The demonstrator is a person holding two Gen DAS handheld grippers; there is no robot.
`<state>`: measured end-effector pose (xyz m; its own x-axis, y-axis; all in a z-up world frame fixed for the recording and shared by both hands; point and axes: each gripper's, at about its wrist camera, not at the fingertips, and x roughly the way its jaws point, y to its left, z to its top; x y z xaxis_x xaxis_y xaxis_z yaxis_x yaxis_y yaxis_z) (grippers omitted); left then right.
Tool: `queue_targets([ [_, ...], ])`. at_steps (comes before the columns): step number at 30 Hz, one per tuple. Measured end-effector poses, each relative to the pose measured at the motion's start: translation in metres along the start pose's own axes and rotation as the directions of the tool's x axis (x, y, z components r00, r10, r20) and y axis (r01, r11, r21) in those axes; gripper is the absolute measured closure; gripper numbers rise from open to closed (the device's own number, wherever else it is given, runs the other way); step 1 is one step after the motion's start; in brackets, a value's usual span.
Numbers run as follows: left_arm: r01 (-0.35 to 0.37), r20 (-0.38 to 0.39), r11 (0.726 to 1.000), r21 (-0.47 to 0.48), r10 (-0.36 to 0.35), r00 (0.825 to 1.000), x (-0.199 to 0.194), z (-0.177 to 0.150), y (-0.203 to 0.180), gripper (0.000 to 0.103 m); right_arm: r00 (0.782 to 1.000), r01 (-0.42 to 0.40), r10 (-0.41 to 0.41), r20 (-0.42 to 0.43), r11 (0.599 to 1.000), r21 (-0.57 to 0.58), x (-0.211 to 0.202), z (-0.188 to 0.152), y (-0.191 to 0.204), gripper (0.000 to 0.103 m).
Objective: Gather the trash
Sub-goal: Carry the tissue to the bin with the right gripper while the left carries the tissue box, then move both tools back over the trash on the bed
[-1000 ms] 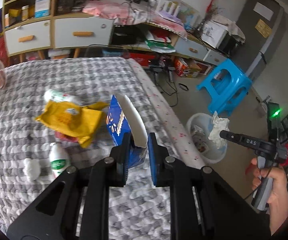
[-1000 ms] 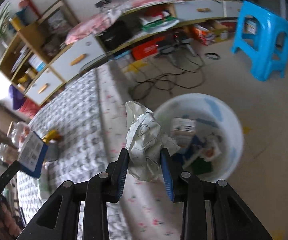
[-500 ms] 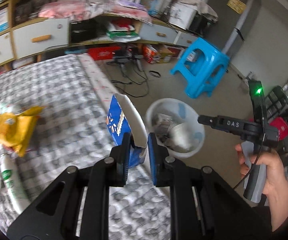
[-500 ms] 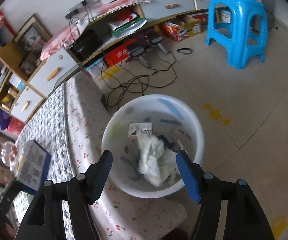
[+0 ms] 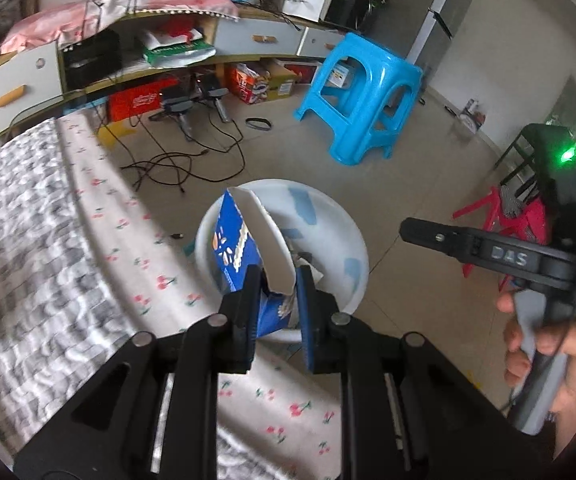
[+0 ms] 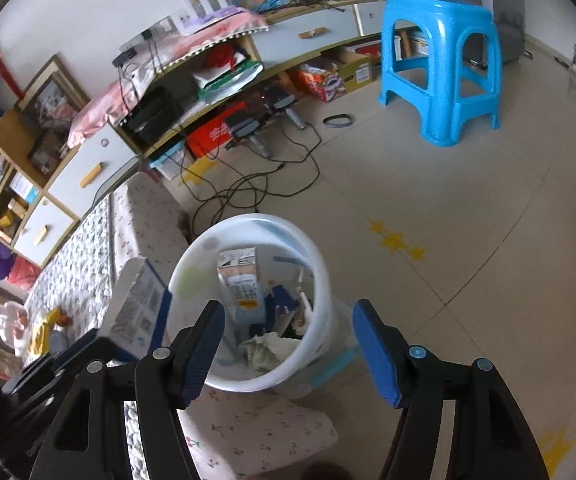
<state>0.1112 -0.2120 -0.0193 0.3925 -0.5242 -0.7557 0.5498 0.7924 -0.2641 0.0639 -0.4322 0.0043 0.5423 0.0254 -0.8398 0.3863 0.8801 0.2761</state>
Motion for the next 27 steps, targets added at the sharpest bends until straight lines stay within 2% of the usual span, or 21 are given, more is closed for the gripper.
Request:
queue_targets([
  [4, 0.000, -0.002, 1.000, 0.026, 0.000, 1.000, 0.011, 0.005, -0.006, 0.081, 1.000, 0.002, -0.002, 0.015, 1.000, 0.022, -0.005, 0.002, -0.007, 0.035],
  [7, 0.013, -0.015, 0.999, 0.041, -0.012, 1.000, 0.016, 0.008, -0.008, 0.071, 1.000, 0.001, -0.001, 0.023, 0.999, 0.033, -0.008, 0.002, -0.010, 0.035],
  [8, -0.005, -0.023, 0.999, 0.036, 0.006, 1.000, 0.017, 0.008, -0.007, 0.053, 1.000, 0.000, 0.000, 0.024, 0.999, 0.035, -0.008, 0.002, -0.011, 0.034],
  [10, -0.043, -0.007, 0.999, 0.028, 0.043, 0.999, 0.013, 0.008, -0.004, 0.028, 1.000, -0.002, 0.001, 0.028, 0.999, 0.037, -0.010, 0.002, -0.010, 0.034],
  [17, -0.117, -0.010, 0.993, 0.013, 0.117, 0.993, -0.003, 0.000, 0.009, 0.023, 0.999, -0.010, 0.009, 0.037, 1.000, 0.023, -0.012, 0.001, -0.001, 0.033],
  [27, -0.185, -0.008, 0.983, -0.003, 0.185, 0.983, -0.032, -0.015, 0.028, 0.018, 0.999, -0.021, 0.022, 0.038, 0.999, -0.029, -0.013, -0.003, 0.027, 0.031],
])
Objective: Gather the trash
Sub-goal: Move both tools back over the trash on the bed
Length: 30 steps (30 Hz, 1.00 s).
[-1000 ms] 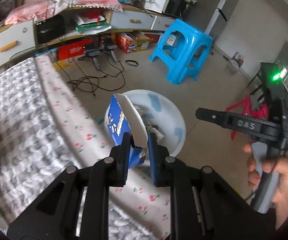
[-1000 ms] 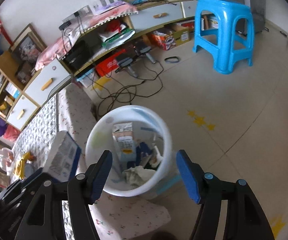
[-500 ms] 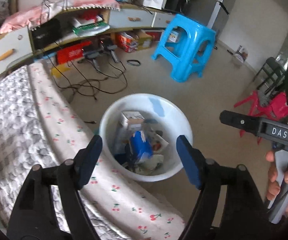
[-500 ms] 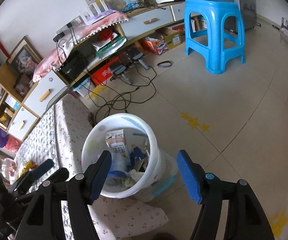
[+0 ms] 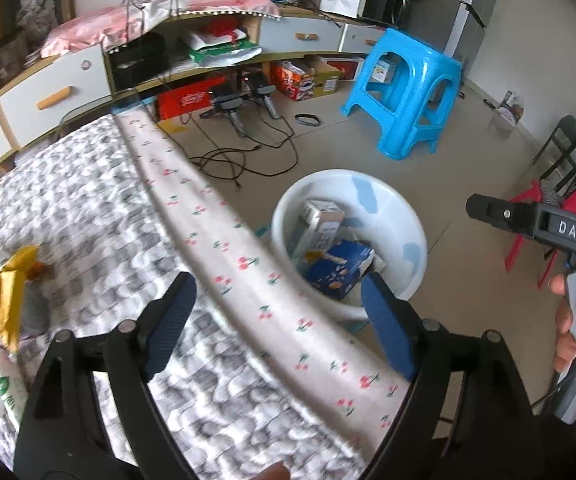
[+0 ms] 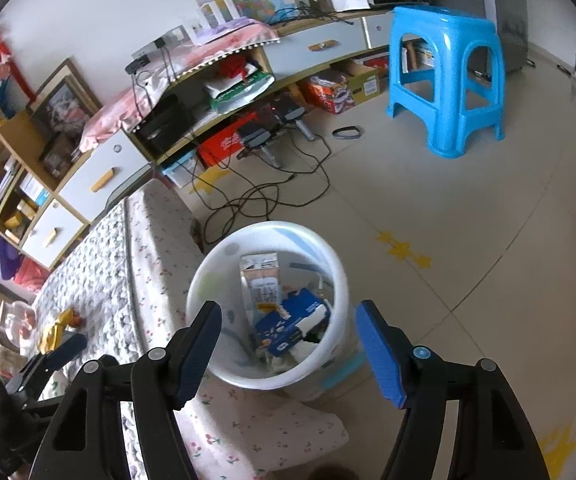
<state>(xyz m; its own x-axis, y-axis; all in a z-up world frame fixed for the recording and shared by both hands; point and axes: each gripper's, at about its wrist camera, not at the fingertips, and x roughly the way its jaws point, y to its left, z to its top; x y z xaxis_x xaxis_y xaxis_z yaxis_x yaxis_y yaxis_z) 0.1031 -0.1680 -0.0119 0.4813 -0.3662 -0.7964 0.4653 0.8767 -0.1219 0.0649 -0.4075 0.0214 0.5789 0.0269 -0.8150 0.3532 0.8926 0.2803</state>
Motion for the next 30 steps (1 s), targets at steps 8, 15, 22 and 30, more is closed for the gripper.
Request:
queue_targets([
  [8, -0.063, -0.013, 0.997, -0.055, 0.062, 0.998, -0.025, -0.024, 0.035, 0.012, 1.000, -0.030, 0.030, -0.002, 0.998, -0.060, 0.000, -0.007, 0.033, 0.027],
  [15, -0.153, -0.062, 0.978, -0.139, 0.146, 0.987, -0.041, -0.046, 0.079, 0.011, 0.999, -0.044, 0.042, -0.017, 0.992, -0.117, 0.005, -0.015, 0.064, 0.025],
  [22, -0.196, -0.107, 0.947, -0.253, 0.174, 0.979, -0.055, -0.063, 0.126, 0.011, 0.998, -0.057, 0.050, -0.044, 0.982, -0.180, 0.013, -0.024, 0.099, 0.025],
  [30, -0.242, -0.169, 0.906, -0.348, 0.193, 0.967, -0.063, -0.086, 0.177, 0.011, 0.995, -0.078, 0.063, -0.074, 0.971, -0.227, 0.024, -0.033, 0.135, 0.025],
])
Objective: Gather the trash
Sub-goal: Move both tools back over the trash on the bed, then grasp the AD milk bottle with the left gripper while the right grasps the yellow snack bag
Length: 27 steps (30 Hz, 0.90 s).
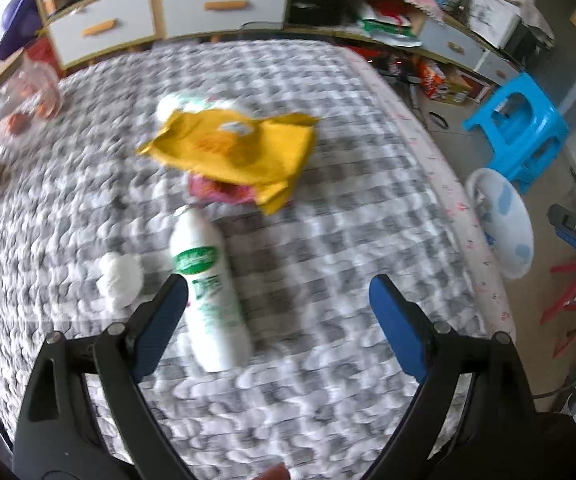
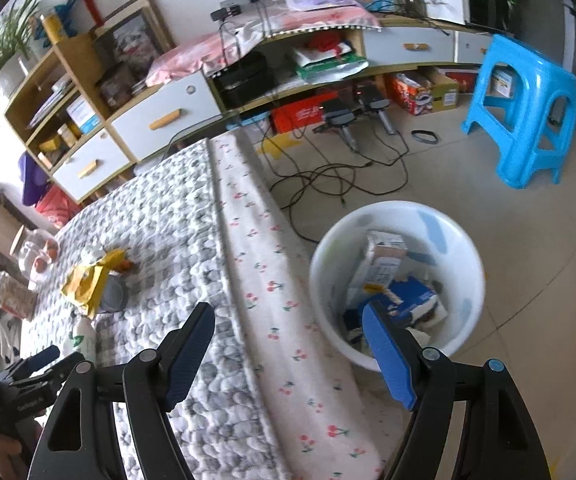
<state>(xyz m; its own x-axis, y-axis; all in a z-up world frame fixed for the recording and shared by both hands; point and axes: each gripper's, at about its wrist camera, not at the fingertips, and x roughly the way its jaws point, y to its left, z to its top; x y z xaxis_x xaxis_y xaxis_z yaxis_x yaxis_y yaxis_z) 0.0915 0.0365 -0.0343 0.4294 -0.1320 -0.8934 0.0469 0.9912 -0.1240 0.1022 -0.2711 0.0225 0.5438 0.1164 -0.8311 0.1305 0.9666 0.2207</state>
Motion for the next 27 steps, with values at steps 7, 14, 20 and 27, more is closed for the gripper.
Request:
queue_targets([
  [7, 0.030, -0.085, 0.995, -0.093, -0.038, 0.996, 0.022, -0.003, 0.033, 0.025, 1.000, -0.010, 0.009, -0.025, 0.999, -0.052, 0.016, 0.001, 0.032, 0.025],
  [14, 0.024, -0.138, 0.992, -0.126, -0.042, 0.990, 0.041, -0.004, 0.043, 0.055, 0.999, -0.022, 0.018, -0.044, 0.995, -0.094, 0.028, 0.000, 0.062, 0.025],
  [20, 0.075, -0.120, 0.984, -0.164, -0.095, 0.988, 0.036, -0.004, 0.053, 0.063, 0.997, -0.044, 0.037, -0.061, 0.992, -0.117, 0.037, -0.002, 0.087, 0.025],
  [27, 0.084, -0.009, 0.984, -0.154, -0.086, 0.996, -0.004, -0.002, 0.071, 0.064, 0.994, -0.082, 0.069, -0.086, 0.984, -0.158, 0.056, -0.002, 0.129, 0.025],
])
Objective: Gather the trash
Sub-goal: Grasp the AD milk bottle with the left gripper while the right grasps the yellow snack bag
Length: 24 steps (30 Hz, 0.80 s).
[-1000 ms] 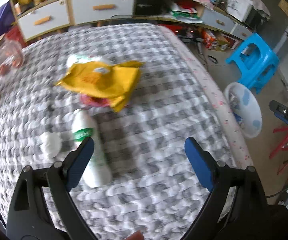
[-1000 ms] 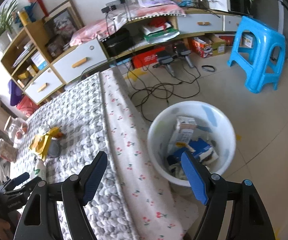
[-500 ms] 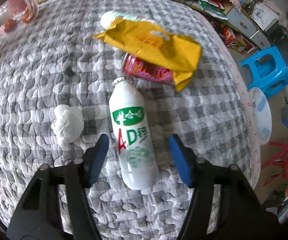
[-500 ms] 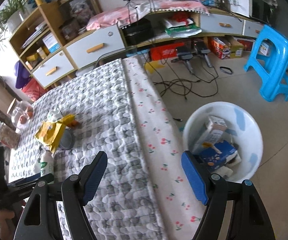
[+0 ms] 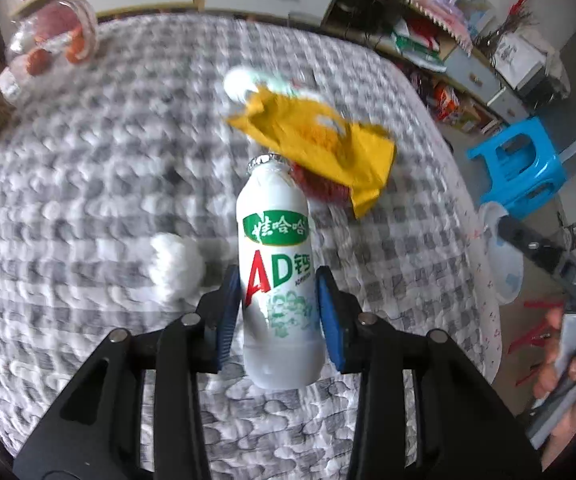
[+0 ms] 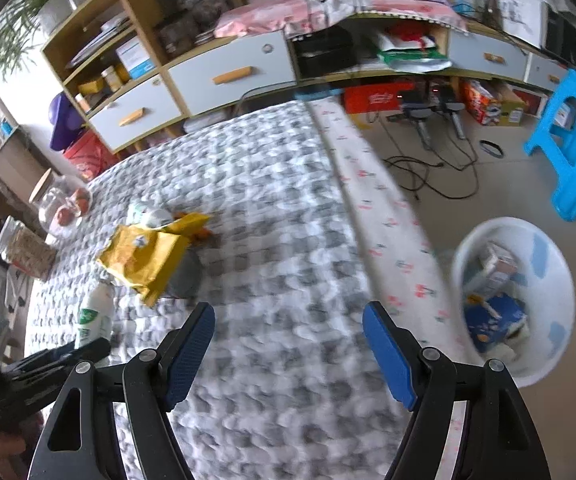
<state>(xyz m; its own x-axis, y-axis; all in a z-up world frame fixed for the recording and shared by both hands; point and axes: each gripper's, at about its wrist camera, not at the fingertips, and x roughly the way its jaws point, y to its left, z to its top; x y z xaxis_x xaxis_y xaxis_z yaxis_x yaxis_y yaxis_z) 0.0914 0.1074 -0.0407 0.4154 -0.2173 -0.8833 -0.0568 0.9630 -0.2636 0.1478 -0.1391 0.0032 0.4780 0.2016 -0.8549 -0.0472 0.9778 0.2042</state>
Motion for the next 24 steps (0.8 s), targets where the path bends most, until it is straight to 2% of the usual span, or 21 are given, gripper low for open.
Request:
queue_targets([
  [7, -0.024, 0.075, 0.999, -0.033, 0.027, 0.997, -0.022, 0.008, 0.029, 0.064, 0.999, -0.044, 0.043, -0.026, 0.998, -0.040, 0.032, 0.011, 0.044, 0.025],
  [20, -0.027, 0.098, 0.998, -0.051, 0.032, 0.995, -0.023, 0.023, 0.043, 0.064, 0.993, -0.113, 0.112, -0.035, 0.992, -0.050, 0.084, 0.025, 0.086, 0.026],
  [23, -0.025, 0.095, 0.998, -0.052, 0.030, 0.995, -0.022, 0.026, 0.044, 0.064, 0.992, -0.127, 0.125, -0.036, 0.991, -0.045, 0.091, 0.026, 0.089, 0.032],
  [24, -0.025, 0.094, 0.998, -0.051, 0.030, 0.995, -0.021, 0.027, 0.044, 0.064, 0.991, -0.129, 0.127, -0.037, 0.991, -0.046, 0.093, 0.026, 0.090, 0.038],
])
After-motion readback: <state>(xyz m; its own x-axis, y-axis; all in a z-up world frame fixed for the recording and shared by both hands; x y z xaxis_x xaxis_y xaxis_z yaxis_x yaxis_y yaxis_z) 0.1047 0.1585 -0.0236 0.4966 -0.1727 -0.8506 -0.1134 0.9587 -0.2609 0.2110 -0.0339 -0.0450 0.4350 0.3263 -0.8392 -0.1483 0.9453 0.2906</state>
